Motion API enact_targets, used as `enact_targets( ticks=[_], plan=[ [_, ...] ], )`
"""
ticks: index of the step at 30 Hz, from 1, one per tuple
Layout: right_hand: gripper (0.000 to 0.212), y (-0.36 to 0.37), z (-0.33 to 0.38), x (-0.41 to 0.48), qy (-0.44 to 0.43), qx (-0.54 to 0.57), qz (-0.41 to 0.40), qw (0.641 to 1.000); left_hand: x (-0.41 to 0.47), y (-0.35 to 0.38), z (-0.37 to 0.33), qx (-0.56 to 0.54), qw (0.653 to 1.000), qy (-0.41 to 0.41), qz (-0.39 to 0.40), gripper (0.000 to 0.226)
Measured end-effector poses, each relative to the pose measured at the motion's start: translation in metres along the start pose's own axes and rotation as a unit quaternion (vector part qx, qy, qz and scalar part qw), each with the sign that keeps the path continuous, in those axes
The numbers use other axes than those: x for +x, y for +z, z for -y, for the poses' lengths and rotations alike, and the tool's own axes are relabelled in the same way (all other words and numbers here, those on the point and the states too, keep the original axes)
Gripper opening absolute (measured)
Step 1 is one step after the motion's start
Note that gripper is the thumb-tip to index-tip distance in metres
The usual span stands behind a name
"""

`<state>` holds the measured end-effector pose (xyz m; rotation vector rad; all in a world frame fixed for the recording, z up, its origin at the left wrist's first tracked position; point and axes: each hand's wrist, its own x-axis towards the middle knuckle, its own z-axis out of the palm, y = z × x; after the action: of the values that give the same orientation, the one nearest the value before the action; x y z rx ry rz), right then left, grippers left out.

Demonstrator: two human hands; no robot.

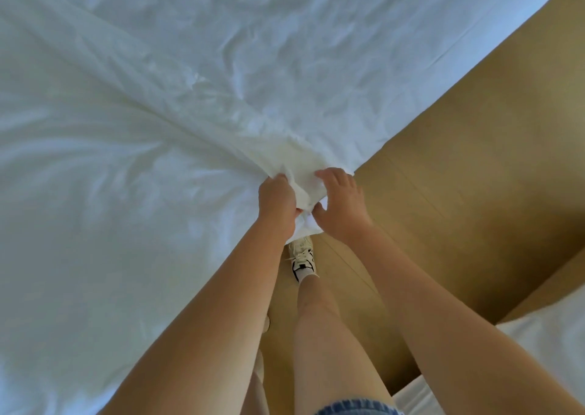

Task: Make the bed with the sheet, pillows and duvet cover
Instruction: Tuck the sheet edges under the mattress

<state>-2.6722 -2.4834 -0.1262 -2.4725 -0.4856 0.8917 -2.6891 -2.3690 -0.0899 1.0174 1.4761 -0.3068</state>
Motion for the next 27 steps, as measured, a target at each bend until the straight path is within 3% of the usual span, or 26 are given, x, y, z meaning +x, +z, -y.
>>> enact_targets(
  ticks=[2,4,7,9,13,19,21,23,25,27],
  plan=[
    [0.047,0.011,0.015,-0.010,-0.068,-0.006,0.016,0.998,-0.006,-0.015,-0.001,0.013,1.000,-0.006,0.023,0.025],
    [0.016,0.018,0.036,-0.021,-0.103,0.062,0.045,0.992,-0.009,-0.038,-0.002,0.119,0.992,0.018,0.023,0.029],
    [0.032,0.034,0.073,-0.042,-0.056,0.196,0.156,0.966,-0.002,-0.081,0.000,0.219,0.973,0.064,-0.023,0.031],
    [0.035,0.043,0.093,-0.054,-0.025,0.262,0.207,0.942,0.004,-0.103,-0.007,0.209,0.974,0.073,-0.054,0.009],
    [0.028,0.042,0.120,-0.063,-0.026,0.308,0.277,0.910,0.016,-0.119,-0.035,0.116,0.986,0.088,-0.084,0.057],
    [0.042,0.032,0.132,-0.054,-0.022,0.277,0.234,0.932,0.015,-0.142,-0.019,0.186,0.972,0.113,-0.087,0.044],
    [0.037,0.034,0.139,-0.057,-0.056,0.243,0.270,0.930,0.016,-0.147,-0.013,0.217,0.970,0.086,-0.072,0.076],
    [0.003,0.041,0.145,-0.065,-0.089,0.161,0.325,0.928,0.022,-0.149,-0.015,0.287,0.954,0.057,-0.064,0.107],
    [0.031,0.046,0.150,-0.072,-0.110,0.116,0.356,0.921,0.025,-0.153,-0.012,0.389,0.913,0.070,-0.099,0.109],
    [0.026,0.049,0.154,-0.073,-0.118,0.132,0.345,0.922,0.025,-0.163,-0.001,0.476,0.857,0.091,-0.175,0.098]
  ],
)
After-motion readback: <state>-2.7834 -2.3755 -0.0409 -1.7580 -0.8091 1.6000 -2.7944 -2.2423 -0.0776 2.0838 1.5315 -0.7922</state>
